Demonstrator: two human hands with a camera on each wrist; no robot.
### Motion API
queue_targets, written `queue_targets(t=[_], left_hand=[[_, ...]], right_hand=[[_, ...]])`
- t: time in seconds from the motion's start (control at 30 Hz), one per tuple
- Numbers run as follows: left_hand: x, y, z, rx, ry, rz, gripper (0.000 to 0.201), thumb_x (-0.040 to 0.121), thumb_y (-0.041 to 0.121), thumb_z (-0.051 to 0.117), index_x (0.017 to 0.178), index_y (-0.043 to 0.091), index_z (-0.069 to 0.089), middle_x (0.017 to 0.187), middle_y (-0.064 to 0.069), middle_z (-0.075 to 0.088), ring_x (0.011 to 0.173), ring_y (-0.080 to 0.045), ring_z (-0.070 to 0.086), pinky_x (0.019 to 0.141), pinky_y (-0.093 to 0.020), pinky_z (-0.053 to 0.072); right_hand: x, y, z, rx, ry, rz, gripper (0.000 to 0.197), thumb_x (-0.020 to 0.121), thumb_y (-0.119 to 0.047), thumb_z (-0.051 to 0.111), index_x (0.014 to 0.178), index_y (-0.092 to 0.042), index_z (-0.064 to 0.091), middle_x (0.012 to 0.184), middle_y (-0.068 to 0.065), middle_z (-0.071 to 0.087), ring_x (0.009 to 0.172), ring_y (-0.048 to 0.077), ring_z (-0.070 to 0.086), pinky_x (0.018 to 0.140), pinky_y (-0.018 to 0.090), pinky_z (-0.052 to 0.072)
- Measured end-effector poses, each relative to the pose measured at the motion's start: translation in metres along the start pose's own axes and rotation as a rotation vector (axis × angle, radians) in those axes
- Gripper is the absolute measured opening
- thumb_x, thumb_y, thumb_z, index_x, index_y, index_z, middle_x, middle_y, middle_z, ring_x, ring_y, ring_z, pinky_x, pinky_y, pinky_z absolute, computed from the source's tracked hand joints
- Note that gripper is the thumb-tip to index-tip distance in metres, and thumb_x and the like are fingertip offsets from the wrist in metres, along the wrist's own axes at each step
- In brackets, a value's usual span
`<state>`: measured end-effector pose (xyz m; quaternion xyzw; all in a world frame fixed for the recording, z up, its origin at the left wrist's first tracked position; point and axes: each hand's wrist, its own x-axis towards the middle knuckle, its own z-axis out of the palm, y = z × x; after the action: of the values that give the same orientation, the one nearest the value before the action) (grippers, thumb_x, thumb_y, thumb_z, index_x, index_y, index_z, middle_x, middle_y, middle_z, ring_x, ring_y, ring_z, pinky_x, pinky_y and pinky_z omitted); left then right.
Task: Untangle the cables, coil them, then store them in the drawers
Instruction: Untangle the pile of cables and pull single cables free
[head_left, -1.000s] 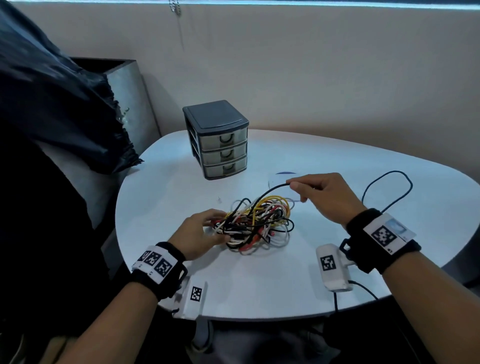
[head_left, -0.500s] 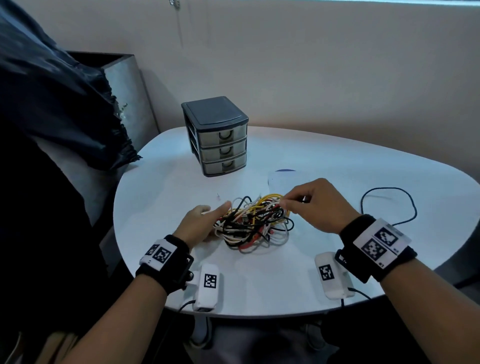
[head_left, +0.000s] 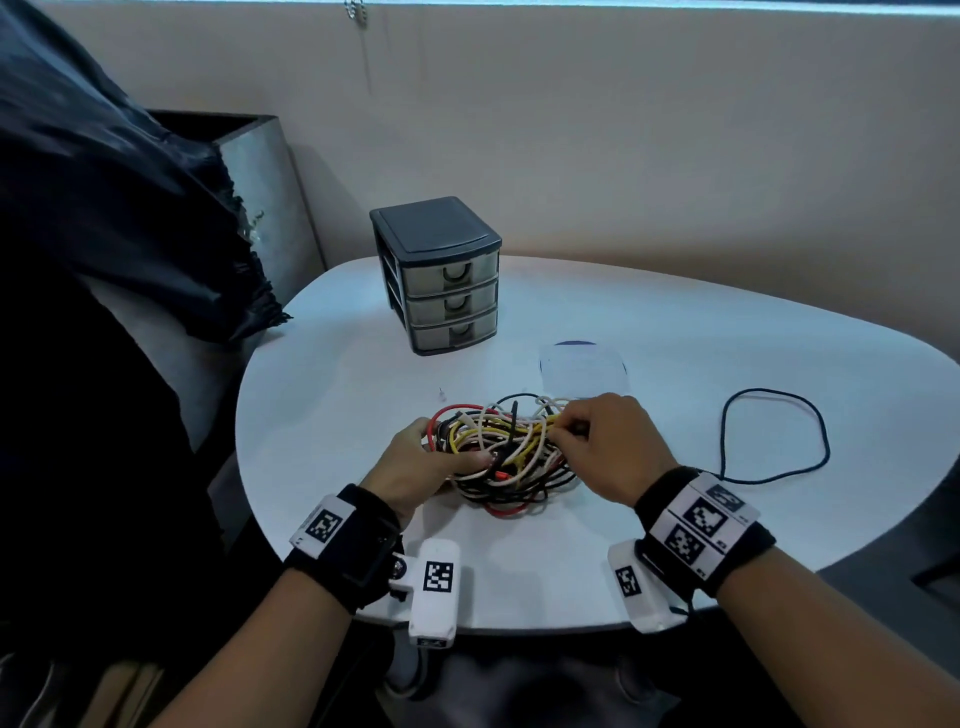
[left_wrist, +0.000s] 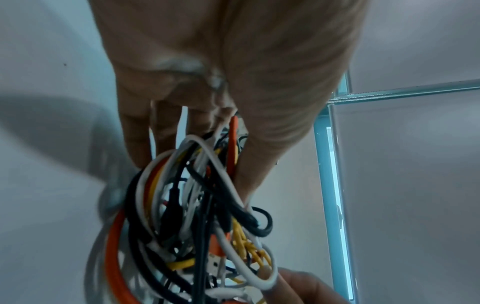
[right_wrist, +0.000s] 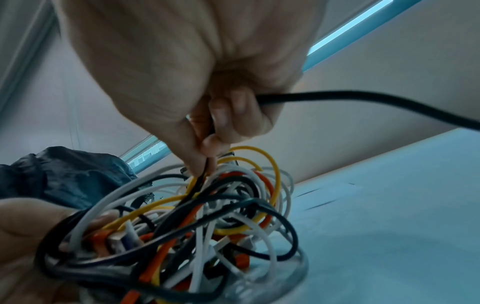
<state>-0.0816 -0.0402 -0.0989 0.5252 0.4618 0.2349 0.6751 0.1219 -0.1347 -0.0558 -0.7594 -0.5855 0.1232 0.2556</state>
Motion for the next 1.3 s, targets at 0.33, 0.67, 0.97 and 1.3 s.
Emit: queue_targets(t=[0.33, 0.67, 0.97, 1.3], left_hand=[[-0.009, -0.006, -0.007, -0.092, 0.002, 0.026, 0.034, 0.079, 0.006, 0.078, 0.112, 0.002, 0.069, 0.112, -0.025, 0.070, 0.094, -0.029, 0.063, 0.095, -0.045, 0.049], [-0.008, -0.003, -0.005, -0.117, -0.048, 0.046, 0.037, 0.082, 0.012, 0.076, 0.117, 0.003, 0.068, 0.101, -0.012, 0.074, 0.085, -0.019, 0.069, 0.077, -0.025, 0.053], [-0.012, -0.003, -0.015, 0.094, -0.359, 0.142, 0.086, 0.061, -0.004, 0.086, 0.136, 0.019, 0.050, 0.129, -0.008, 0.066, 0.123, -0.026, 0.060, 0.102, -0.043, 0.049], [-0.010, -0.010, -0.015, 0.012, -0.280, 0.147, 0.051, 0.089, -0.004, 0.064, 0.136, 0.012, 0.052, 0.116, -0.021, 0.070, 0.102, -0.023, 0.069, 0.088, -0.026, 0.053]], right_hand=[[-0.021, 0.018, -0.005, 0.041, -0.015, -0.003, 0.010, 0.087, -0.029, 0.070, 0.083, -0.026, 0.078, 0.080, -0.015, 0.071, 0.074, 0.006, 0.061, 0.073, 0.028, 0.046], [-0.025, 0.030, -0.006, 0.014, 0.121, 0.037, 0.010, 0.088, -0.033, 0.069, 0.079, -0.031, 0.073, 0.067, -0.019, 0.060, 0.067, 0.003, 0.057, 0.068, 0.028, 0.043], [0.004, 0.016, 0.003, -0.030, -0.006, 0.002, 0.014, 0.093, -0.024, 0.060, 0.088, -0.024, 0.073, 0.088, -0.010, 0.065, 0.084, 0.014, 0.058, 0.073, 0.027, 0.040], [0.014, 0.014, -0.003, -0.042, -0.005, 0.026, 0.015, 0.093, -0.024, 0.060, 0.091, -0.022, 0.074, 0.079, -0.016, 0.056, 0.079, 0.010, 0.054, 0.070, 0.025, 0.037]])
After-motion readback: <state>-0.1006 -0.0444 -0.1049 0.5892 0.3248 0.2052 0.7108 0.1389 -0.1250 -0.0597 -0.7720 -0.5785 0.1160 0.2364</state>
